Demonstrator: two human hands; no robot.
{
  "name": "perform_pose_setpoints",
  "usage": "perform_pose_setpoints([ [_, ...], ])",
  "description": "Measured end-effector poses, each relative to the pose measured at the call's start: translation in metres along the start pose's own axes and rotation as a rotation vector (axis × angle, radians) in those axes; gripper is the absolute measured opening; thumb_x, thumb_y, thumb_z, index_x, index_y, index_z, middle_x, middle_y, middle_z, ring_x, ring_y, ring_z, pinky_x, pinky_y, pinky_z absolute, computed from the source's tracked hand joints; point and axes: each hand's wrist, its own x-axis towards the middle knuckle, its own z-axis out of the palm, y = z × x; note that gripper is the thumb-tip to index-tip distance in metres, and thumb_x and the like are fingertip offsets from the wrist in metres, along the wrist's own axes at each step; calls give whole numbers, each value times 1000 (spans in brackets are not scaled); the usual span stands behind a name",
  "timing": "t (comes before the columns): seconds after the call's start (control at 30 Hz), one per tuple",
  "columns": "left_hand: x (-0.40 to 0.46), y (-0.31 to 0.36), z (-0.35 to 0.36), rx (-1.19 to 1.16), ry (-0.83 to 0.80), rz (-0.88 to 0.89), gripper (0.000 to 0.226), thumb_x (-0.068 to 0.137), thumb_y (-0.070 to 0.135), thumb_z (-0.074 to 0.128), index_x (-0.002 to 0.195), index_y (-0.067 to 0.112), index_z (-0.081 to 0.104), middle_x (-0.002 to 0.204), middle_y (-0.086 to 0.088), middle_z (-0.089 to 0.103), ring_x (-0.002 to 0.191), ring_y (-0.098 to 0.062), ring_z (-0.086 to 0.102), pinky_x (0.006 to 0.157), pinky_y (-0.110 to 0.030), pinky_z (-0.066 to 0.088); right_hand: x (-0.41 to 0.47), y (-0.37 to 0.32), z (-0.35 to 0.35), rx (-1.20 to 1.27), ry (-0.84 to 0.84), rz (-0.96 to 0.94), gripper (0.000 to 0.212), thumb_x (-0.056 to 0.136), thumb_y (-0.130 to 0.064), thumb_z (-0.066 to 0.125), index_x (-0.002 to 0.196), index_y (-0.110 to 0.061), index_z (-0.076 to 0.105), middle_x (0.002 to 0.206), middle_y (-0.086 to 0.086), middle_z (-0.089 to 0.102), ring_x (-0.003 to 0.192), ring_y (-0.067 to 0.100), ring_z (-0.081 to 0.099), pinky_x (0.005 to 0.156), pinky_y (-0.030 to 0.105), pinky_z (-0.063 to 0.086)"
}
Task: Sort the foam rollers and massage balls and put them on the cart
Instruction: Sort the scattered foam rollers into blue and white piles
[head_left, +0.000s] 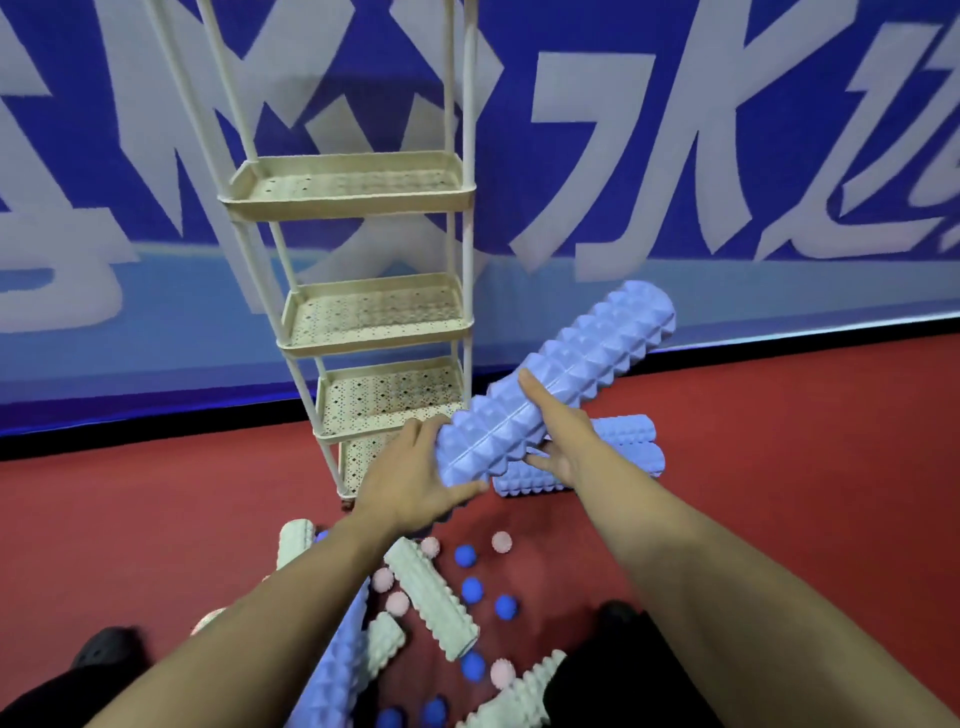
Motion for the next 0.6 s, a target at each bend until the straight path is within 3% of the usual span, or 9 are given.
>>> perform_pose_setpoints([
  [0.17, 30, 16, 53, 229, -49, 173, 97, 70, 85, 55, 144, 24, 41, 123, -3, 51, 108, -31, 57, 89, -43, 48, 40, 32, -44, 116, 19, 203, 64, 78, -58, 77, 122, -13, 66, 111, 10, 74, 101, 29, 71, 94, 44, 57],
  [0.27, 49, 25, 97, 278, -148, 208, 98, 71, 84, 56, 146, 22, 40, 122, -4, 49, 106, -30, 57, 89, -41, 47, 73, 57, -77, 171, 31, 245, 59, 88, -57, 67, 121, -9, 62, 92, 13, 69, 79, 28, 67, 74, 38, 56],
  [0.3, 56, 27, 112, 265, -176, 216, 100, 71, 82, 58, 147, 20, 39, 123, -4, 50, 107, -30, 58, 89, -41, 47, 85, 64, -88, 149, 67, 253, 61, 88, -58, 66, 124, -10, 58, 95, 14, 67, 80, 28, 67, 70, 38, 56],
  [0.4, 79, 27, 157, 259, -258, 235, 107, 70, 84, 58, 152, 19, 35, 130, -5, 50, 113, -31, 57, 100, -42, 43, 127, 84, -113, 98, 163, 322, 77, 82, -62, 70, 138, -12, 52, 130, 14, 61, 111, 33, 65, 73, 41, 58],
  [0.6, 114, 4, 231, 262, -284, 106, 110, 75, 89, 43, 155, 14, 32, 144, -5, 47, 130, -29, 47, 114, -44, 32, 216, 123, -153, 147, 223, 404, 80, 82, -67, 66, 142, -16, 48, 138, 11, 57, 118, 32, 61, 82, 46, 58],
])
